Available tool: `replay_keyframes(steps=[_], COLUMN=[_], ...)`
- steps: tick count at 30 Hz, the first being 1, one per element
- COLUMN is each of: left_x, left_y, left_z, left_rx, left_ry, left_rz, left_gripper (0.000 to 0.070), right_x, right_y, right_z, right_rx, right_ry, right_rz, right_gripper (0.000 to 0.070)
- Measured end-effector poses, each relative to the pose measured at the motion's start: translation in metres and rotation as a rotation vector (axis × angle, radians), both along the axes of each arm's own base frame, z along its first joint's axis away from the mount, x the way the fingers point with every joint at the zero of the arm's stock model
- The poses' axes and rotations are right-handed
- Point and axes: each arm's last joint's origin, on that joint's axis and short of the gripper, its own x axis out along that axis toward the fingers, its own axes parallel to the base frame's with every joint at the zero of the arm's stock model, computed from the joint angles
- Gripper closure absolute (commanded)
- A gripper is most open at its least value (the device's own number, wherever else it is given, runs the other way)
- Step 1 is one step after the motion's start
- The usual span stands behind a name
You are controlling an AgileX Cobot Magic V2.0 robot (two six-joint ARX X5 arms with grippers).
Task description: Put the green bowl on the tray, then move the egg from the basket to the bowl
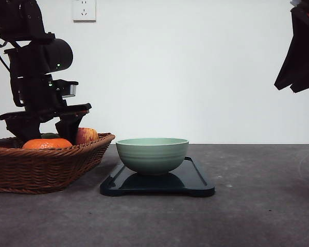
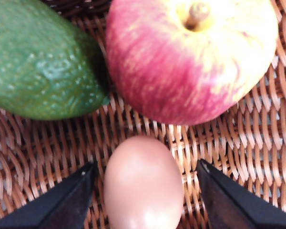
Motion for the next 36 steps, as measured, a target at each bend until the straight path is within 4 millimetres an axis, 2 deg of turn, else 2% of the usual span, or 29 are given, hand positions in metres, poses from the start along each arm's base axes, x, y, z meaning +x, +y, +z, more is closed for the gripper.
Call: replay_keyframes(steps=[23, 36], left_x=[-0.004, -0.033], left_y=[0.001, 0.008], left_z=[0.004, 0.070], left_rx=[-0.009, -0.048], left_ry=[0.040, -0.099], left_rz=[0.046, 0.046], left_gripper=[0.0436, 0.0437], right_x=[0.000, 0.000], right_y=[0.000, 0.000], right_z=[0.000, 0.000], right_rx=[0.001, 0.001], right_ry=[0.001, 0.001], right_rz=[-0.001, -0.001], right_gripper=[0.0494, 0.0494])
